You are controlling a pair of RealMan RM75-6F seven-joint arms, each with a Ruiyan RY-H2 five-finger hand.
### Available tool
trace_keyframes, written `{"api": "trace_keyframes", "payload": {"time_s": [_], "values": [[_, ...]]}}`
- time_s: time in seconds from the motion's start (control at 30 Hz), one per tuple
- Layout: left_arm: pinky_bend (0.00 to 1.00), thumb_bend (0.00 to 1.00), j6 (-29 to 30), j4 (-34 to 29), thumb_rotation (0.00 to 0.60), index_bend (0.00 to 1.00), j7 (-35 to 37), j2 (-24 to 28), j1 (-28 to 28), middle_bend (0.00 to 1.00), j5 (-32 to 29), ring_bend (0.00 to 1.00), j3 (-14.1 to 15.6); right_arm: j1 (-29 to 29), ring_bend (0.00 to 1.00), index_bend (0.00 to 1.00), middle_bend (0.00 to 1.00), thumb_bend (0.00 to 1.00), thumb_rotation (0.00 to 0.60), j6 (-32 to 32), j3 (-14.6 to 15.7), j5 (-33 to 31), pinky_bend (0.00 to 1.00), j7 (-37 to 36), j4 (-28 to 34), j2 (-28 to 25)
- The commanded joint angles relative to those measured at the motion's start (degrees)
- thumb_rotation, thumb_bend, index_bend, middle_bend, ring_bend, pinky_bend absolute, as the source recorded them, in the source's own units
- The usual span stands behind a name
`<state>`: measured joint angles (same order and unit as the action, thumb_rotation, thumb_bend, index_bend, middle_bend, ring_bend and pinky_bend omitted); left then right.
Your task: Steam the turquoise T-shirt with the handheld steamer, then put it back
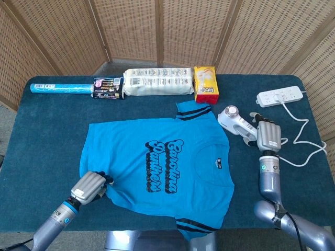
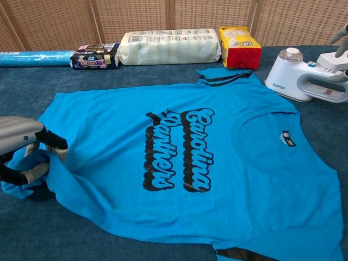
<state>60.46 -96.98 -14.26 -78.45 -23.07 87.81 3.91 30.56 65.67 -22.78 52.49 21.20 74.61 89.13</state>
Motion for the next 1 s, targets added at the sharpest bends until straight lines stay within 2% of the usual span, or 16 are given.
{"api": "trace_keyframes", "payload": {"time_s": [0.03, 0.43, 1.0], "values": [[0.56, 0.55, -0.2, -0.1, 0.600, 0.56, -0.2, 0.1, -0.1, 0.55, 0.0, 0.45, 0.2, 1.5, 0.33, 0.22, 0.34, 0.23, 0.600, -0.7, -0.2, -1.4, 0.33, 1.6, -2.4, 1.6], [0.56, 0.55, -0.3, -0.1, 0.600, 0.56, -0.1, 0.1, -0.4, 0.55, -0.6, 0.45, 0.3, 5.3, 0.34, 0.22, 0.34, 0.24, 0.600, -3.0, -0.6, -5.1, 0.33, 4.0, -12.1, 6.7], [0.56, 0.55, 0.5, -0.4, 0.600, 0.56, -0.2, 0.5, -0.4, 0.55, -1.7, 0.45, -0.1, 8.9, 0.39, 0.29, 0.39, 0.30, 0.600, -4.6, -0.2, -3.6, 0.37, 1.8, -28.6, 14.8]]}}
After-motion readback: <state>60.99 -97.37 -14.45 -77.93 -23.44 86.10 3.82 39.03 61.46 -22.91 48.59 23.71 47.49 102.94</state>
